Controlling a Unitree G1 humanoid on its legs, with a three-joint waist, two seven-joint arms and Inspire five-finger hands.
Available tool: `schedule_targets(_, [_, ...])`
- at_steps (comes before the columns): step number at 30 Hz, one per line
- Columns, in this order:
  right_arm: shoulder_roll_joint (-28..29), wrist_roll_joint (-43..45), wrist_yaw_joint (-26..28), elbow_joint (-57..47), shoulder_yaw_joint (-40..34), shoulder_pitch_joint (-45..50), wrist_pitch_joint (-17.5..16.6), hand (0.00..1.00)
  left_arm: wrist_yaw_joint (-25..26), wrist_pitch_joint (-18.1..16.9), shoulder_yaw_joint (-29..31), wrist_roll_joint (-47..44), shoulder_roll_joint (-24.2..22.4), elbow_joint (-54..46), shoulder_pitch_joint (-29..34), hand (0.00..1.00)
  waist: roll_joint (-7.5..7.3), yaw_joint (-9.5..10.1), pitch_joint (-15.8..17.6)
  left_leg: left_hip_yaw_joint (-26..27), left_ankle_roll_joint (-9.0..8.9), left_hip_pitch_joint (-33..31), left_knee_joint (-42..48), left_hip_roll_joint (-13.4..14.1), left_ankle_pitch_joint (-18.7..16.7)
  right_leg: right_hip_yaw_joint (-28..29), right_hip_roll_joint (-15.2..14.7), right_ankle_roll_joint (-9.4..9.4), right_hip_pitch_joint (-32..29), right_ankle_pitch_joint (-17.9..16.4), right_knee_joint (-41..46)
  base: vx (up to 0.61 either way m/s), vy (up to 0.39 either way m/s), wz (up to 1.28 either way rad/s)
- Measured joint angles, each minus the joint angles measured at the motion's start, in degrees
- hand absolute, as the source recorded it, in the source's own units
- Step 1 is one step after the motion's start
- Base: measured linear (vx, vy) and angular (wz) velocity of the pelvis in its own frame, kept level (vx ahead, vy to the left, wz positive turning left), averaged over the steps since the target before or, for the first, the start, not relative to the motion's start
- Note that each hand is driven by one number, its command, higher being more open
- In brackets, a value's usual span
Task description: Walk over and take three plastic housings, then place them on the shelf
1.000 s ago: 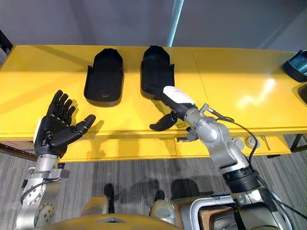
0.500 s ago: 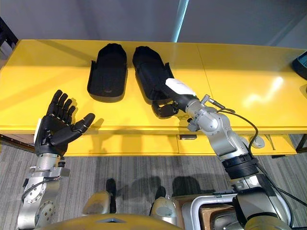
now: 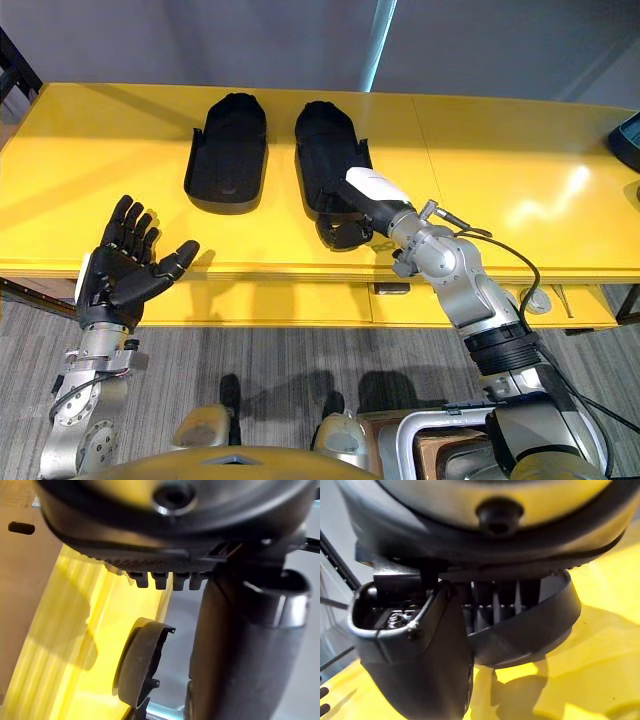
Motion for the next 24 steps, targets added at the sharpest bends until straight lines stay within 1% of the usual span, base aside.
schedule_targets(3, [-0.70,-0.10,-0.41,0.03,-0.01,0.50,-0.43,0.00,0.04,-0.01,-0.20,0.00,0.04,0.01,0.14,1.00,-0.53,0.10,-0.44,0.24,0.12,0.33,-0.71,-0.01,0.28,0.21,-0.03,0.04,-0.04,0.03,-0.09,0.00,-0.002,-0.03])
schedule_targets(5, [-2.23,-0.11,-1.53,0.52,-0.02,1.23,-1.96,0.00,0.08,-0.01,-0.25,0.00,0.11,0.34,0.23,1.00,-0.84,0.13,-0.61,0.24,0.44,0.31,-0.75,-0.02,0.49,0.21,-0.10,0.08,-0.07,0.05,-0.13,0.00,0.000,0.00])
schedule_targets(10, [-5.12,-0.19,-4.31,2.92,-0.16,1.30,-3.77,0.00,0.07,-0.38,-0.26,-0.01,0.14,0.98,0.22,1.00,-0.83,0.15,-0.62,0.21,0.45,0.26,-0.76,-0.04,0.51,0.18,-0.10,0.12,-0.08,0.08,-0.17,0.00,0.000,0.00])
schedule_targets(12, [-5.91,-0.18,-5.46,3.96,-0.63,1.30,-3.98,0.00,0.06,-1.01,-0.27,-0.01,0.14,2.15,0.18,1.00,-0.79,0.10,-0.64,0.21,0.44,0.25,-0.79,-0.04,0.53,0.18,-0.10,0.13,-0.08,0.08,-0.19,0.00,0.000,0.00])
schedule_targets(16, [-6.88,-0.18,-6.86,6.34,-2.08,1.15,-3.93,0.00,0.07,-1.17,-0.29,-0.03,0.15,2.15,0.24,1.00,-0.66,0.05,-0.71,0.15,0.44,0.11,-0.85,-0.07,0.63,0.14,-0.08,0.13,-0.22,0.08,-0.20,0.00,0.000,0.00])
schedule_targets(24, [-6.88,-0.18,-7.51,9.48,-2.46,0.02,-4.24,0.00,0.06,-1.23,-0.38,-0.07,0.15,2.17,0.24,1.00,-0.37,-0.58,-0.86,-0.10,0.46,-0.25,-0.77,-0.16,0.68,-0.06,-0.08,0.13,-0.39,0.08,-0.27,0.00,0.001,0.01])
